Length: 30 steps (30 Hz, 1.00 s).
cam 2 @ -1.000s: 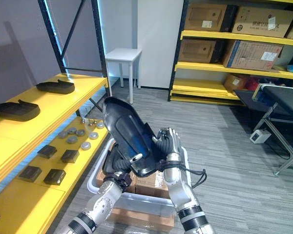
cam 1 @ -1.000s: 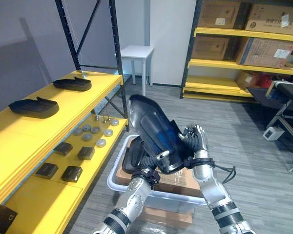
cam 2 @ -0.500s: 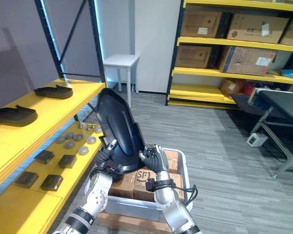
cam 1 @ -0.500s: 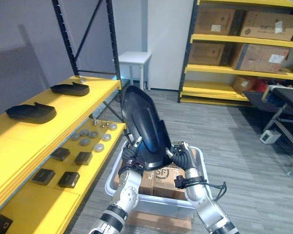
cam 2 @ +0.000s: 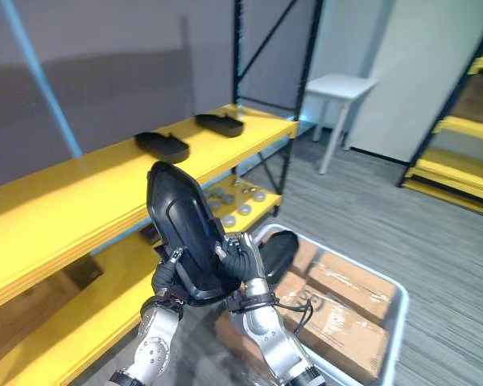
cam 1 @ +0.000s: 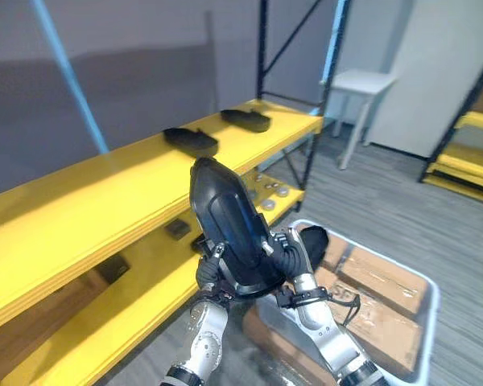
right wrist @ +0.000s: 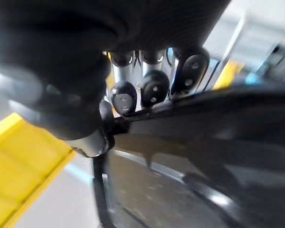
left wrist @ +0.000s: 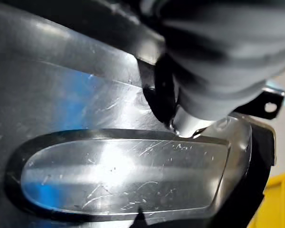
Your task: Walk over and take plastic housings, then place them on the shelf
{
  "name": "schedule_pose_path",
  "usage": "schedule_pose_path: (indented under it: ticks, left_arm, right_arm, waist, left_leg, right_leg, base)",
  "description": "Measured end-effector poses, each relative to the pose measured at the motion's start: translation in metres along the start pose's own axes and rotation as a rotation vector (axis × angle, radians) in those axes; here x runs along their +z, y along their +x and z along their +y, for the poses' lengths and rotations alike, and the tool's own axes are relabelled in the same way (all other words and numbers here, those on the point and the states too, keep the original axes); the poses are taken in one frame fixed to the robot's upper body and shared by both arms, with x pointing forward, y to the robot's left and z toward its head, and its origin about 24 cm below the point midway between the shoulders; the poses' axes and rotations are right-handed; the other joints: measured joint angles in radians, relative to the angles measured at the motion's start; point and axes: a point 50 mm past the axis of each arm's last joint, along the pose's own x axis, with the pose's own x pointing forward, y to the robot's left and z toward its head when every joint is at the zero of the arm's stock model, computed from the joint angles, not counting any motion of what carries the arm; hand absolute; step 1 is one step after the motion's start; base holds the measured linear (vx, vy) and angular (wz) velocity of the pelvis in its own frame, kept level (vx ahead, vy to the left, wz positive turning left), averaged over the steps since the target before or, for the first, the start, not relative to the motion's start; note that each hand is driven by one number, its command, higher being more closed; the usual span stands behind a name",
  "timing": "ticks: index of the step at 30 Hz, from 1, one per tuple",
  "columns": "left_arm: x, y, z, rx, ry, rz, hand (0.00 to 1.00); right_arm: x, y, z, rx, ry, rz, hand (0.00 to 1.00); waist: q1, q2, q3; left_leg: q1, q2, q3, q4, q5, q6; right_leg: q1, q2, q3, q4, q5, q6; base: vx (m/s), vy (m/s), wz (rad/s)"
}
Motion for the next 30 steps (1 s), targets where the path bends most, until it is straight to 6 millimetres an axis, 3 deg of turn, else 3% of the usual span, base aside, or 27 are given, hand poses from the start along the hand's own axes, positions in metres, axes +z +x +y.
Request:
schedule_pose_path:
  ticks: [4, 5, 6, 7, 8, 9, 10, 12, 13, 14, 15, 16, 17, 18, 19, 21, 24, 30]
  left_arm:
    - [0.01, -0.014, 0.012, 0.02, 0.09, -0.058, 1.0]
    - [0.011, -0.017, 0.014, 0.022, 0.128, -0.074, 1.0]
    - [0.014, -0.021, 0.016, 0.024, 0.179, -0.097, 1.0]
    - [0.017, -0.022, 0.016, 0.022, 0.203, -0.114, 1.0]
    - [0.026, -0.023, 0.016, 0.009, 0.265, -0.161, 1.0]
    - [0.036, -0.024, 0.013, -0.012, 0.323, -0.212, 1.0]
    - [0.041, -0.024, 0.011, -0.02, 0.346, -0.239, 1.0]
    - [0.049, -0.026, 0.008, -0.04, 0.429, -0.293, 1.0]
    - [0.05, -0.026, 0.008, -0.044, 0.446, -0.298, 1.0]
    - [0.053, -0.025, 0.007, -0.058, 0.478, -0.313, 1.0]
    - [0.053, -0.025, 0.004, -0.078, 0.509, -0.317, 1.0]
    - [0.052, -0.025, 0.003, -0.091, 0.521, -0.313, 1.0]
    - [0.049, -0.026, 0.001, -0.105, 0.533, -0.305, 1.0]
    - [0.05, -0.027, 0.002, -0.112, 0.549, -0.304, 1.0]
    - [0.049, -0.027, 0.002, -0.114, 0.561, -0.307, 1.0]
    - [0.051, -0.027, -0.001, -0.123, 0.574, -0.324, 1.0]
    - [0.05, -0.027, -0.006, -0.159, 0.616, -0.333, 1.0]
    - [0.054, -0.023, -0.015, -0.186, 0.668, -0.38, 1.0]
  right_arm:
    - [0.003, -0.001, 0.009, 0.034, 0.035, -0.008, 1.0]
    - [0.003, -0.002, 0.009, 0.043, 0.036, -0.012, 1.0]
    - [0.004, -0.002, 0.01, 0.046, 0.041, -0.017, 1.0]
    - [0.004, -0.001, 0.01, 0.047, 0.046, -0.016, 1.0]
    - [0.004, -0.001, 0.011, 0.049, 0.072, -0.011, 1.0]
    - [0.005, 0.0, 0.012, 0.057, 0.082, -0.015, 1.0]
    - [0.005, 0.0, 0.013, 0.052, 0.096, -0.014, 1.0]
    - [0.0, -0.002, 0.012, 0.048, 0.122, 0.016, 1.0]
    - [-0.001, -0.004, 0.012, 0.046, 0.13, 0.019, 1.0]
    - [-0.002, -0.007, 0.01, 0.037, 0.144, 0.031, 1.0]
    - [-0.005, -0.013, 0.007, 0.026, 0.148, 0.048, 1.0]
    - [-0.006, -0.017, 0.005, 0.017, 0.151, 0.058, 1.0]
    - [-0.007, -0.022, 0.003, 0.005, 0.159, 0.069, 1.0]
    - [-0.007, -0.026, 0.004, 0.0, 0.173, 0.077, 0.0]
    - [-0.009, -0.028, 0.004, 0.011, 0.17, 0.083, 0.0]
    - [-0.01, -0.031, 0.004, 0.015, 0.176, 0.092, 0.0]
    - [-0.018, -0.046, 0.004, 0.01, 0.206, 0.149, 0.0]
    - [-0.019, -0.051, -0.001, 0.044, 0.257, 0.165, 0.0]
  waist:
    - [0.02, -0.004, 0.002]
    - [0.025, -0.001, 0.003]
    - [0.025, -0.007, 0.008]
    - [0.024, -0.012, 0.01]
    - [0.015, -0.008, 0.014]
    - [0.0, -0.006, 0.015]
    - [-0.003, -0.004, 0.017]
    - [-0.001, -0.002, 0.02]
    - [-0.002, -0.002, 0.02]
    - [-0.011, -0.003, 0.019]
    - [-0.027, -0.003, 0.019]
    - [-0.03, -0.008, 0.016]
    - [-0.026, -0.021, 0.011]
    - [-0.021, -0.046, 0.005]
    - [-0.007, -0.021, -0.004]
    - [-0.003, -0.007, -0.005]
    - [-0.037, -0.004, -0.003]
    - [-0.042, -0.001, -0.004]
  left_leg:
    - [0.026, -0.075, -0.031, 0.01, -0.039, 0.016]
    - [0.059, -0.091, -0.057, -0.003, -0.065, 0.013]
    - [0.103, -0.12, -0.098, -0.029, -0.075, 0.012]
    - [0.124, -0.136, -0.123, -0.044, -0.08, 0.012]
    - [0.148, -0.152, -0.184, -0.071, -0.085, 0.02]
    - [0.149, -0.161, -0.26, -0.089, -0.082, 0.032]
    - [0.151, -0.164, -0.291, -0.096, -0.079, 0.036]
    - [0.168, -0.185, -0.406, -0.108, -0.073, 0.033]
    - [0.169, -0.189, -0.434, -0.108, -0.07, 0.026]
    - [0.163, -0.195, -0.497, -0.107, -0.068, 0.02]
    - [0.157, -0.199, -0.565, -0.106, -0.066, 0.012]
    - [0.158, -0.201, -0.59, -0.106, -0.065, 0.007]
    - [0.163, -0.216, -0.616, -0.104, -0.067, -0.003]
    - [0.173, -0.244, -0.625, -0.103, -0.075, -0.014]
    - [0.164, -0.227, -0.619, -0.099, -0.085, -0.029]
    - [0.141, -0.2, -0.62, -0.085, -0.089, -0.04]
    - [0.114, -0.164, -0.641, -0.052, -0.101, -0.064]
    - [0.151, -0.156, -0.569, -0.113, -0.098, -0.069]
  right_leg:
    - [0.034, -0.105, -0.048, 0.154, -0.025, 0.04]
    - [0.023, -0.154, -0.042, 0.297, -0.032, 0.042]
    - [-0.007, -0.224, -0.013, 0.489, -0.014, 0.017]
    - [-0.033, -0.254, 0.025, 0.582, 0.014, -0.022]
    - [-0.107, -0.26, 0.156, 0.762, 0.025, -0.047]
    - [-0.182, -0.204, 0.262, 0.893, -0.069, -0.024]
    - [-0.209, -0.17, 0.297, 0.916, -0.112, -0.02]
    - [-0.263, -0.084, 0.353, 0.811, -0.214, -0.02]
    - [-0.27, -0.062, 0.381, 0.749, -0.22, -0.022]
    - [-0.281, -0.006, 0.476, 0.613, -0.225, -0.02]
    - [-0.28, 0.047, 0.586, 0.491, -0.222, -0.016]
    - [-0.277, 0.063, 0.622, 0.442, -0.218, -0.011]
    - [-0.272, 0.06, 0.631, 0.369, -0.142, -0.013]
    - [-0.27, 0.029, 0.606, 0.328, -0.064, 0.005]
    - [-0.225, 0.042, 0.588, 0.239, -0.074, 0.015]
    - [-0.201, 0.066, 0.572, 0.153, -0.048, 0.0]
    - [-0.145, 0.102, 0.509, 0.06, -0.014, -0.021]
    - [-0.14, 0.108, 0.542, 0.024, -0.001, -0.023]
  base:
    - [0.2, 0.168, 0.75]
    - [0.2, 0.263, 0.83]
    - [0.18, 0.273, 0.88]
    - [0.15, 0.234, 1.15]
    - [0.12, 0.054, 1.5]
    - [0.13, -0.009, 1.68]
    - [0.16, -0.09, 1.76]
    - [0.19, -0.098, 1.56]
    - [0.2, -0.13, 1.53]
    - [0.19, -0.179, 1.68]
    - [0.18, -0.203, 1.72]
    - [0.17, -0.229, 1.44]
    - [0.17, -0.243, 0.98]
    - [0.23, -0.288, 0.64]
    - [0.2, -0.23, 0.26]
    - [0.15, -0.164, -0.01]
    - [0.14, -0.136, 0.26]
    - [0.04, 0.016, -0.15]
